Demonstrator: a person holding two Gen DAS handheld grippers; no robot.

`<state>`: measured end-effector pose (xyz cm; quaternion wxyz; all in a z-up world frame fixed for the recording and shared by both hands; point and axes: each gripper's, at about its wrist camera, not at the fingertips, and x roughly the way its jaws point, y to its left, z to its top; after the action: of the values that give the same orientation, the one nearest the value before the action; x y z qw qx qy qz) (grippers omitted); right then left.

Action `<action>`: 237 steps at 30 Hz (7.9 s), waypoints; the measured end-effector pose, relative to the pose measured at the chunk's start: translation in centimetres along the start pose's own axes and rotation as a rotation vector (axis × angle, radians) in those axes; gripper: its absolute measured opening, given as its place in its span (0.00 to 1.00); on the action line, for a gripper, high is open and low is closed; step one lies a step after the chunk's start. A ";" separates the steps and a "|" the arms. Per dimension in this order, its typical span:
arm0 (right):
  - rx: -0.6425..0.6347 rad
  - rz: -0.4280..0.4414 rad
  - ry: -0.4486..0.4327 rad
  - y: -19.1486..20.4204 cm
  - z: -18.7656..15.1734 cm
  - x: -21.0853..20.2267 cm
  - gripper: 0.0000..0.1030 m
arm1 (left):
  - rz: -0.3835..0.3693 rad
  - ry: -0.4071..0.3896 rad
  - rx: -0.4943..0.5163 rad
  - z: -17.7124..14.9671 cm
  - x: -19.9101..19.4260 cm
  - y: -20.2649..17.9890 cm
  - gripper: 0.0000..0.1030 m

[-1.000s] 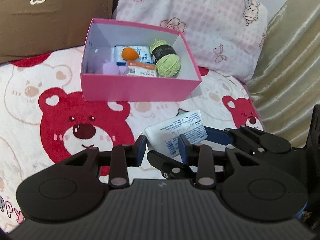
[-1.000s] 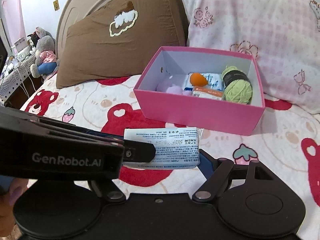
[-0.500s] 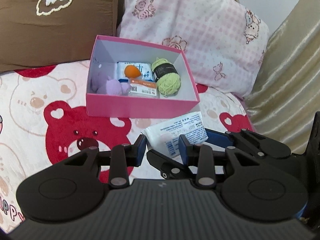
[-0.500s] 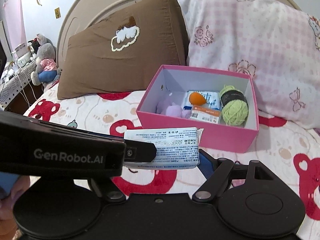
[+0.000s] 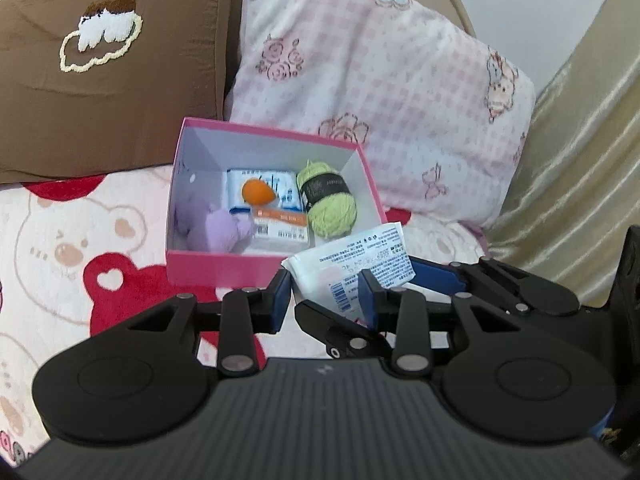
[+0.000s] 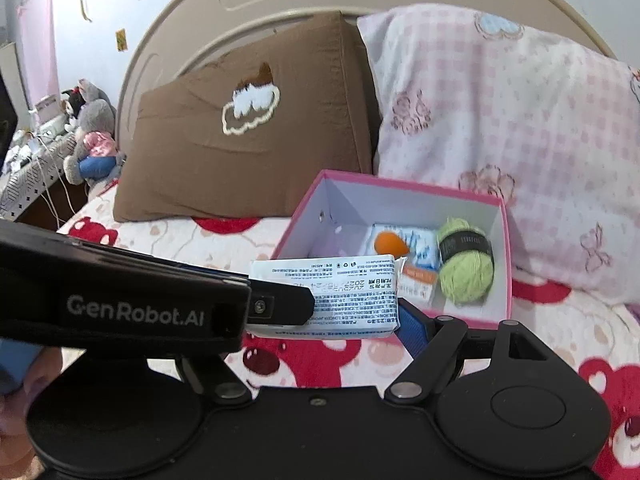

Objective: Organize objects

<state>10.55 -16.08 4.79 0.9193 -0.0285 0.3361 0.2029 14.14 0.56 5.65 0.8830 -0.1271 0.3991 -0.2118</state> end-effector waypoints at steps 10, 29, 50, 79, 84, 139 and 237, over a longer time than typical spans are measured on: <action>-0.015 0.093 0.017 -3.2 2.2 3.1 0.81 | -0.019 -0.004 -0.016 2.8 3.4 1.5 0.33; 0.066 0.132 0.201 -9.8 4.3 15.4 0.80 | -0.031 0.103 -0.111 6.4 17.0 6.7 0.33; -0.016 0.028 0.333 -12.1 2.7 22.1 0.53 | -0.001 0.209 -0.181 5.6 25.4 8.8 0.34; -0.025 -0.072 0.158 -10.2 1.9 16.3 0.55 | 0.109 0.132 -0.082 6.3 21.8 6.6 0.36; -0.003 -0.059 0.150 -9.6 2.6 14.4 0.55 | 0.131 0.138 -0.065 6.2 19.5 5.5 0.37; 0.101 -0.097 0.086 -4.3 -2.2 -2.4 0.76 | 0.340 0.078 -0.006 -4.0 -2.0 0.5 0.60; 0.133 -0.236 0.226 -1.6 -5.5 -5.5 0.91 | 0.512 0.189 -0.044 -9.5 -3.8 0.2 1.00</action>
<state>4.00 -20.56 3.84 0.8929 -0.0297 0.4443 0.0662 4.76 2.03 1.86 0.8636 -0.0208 0.5035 0.0163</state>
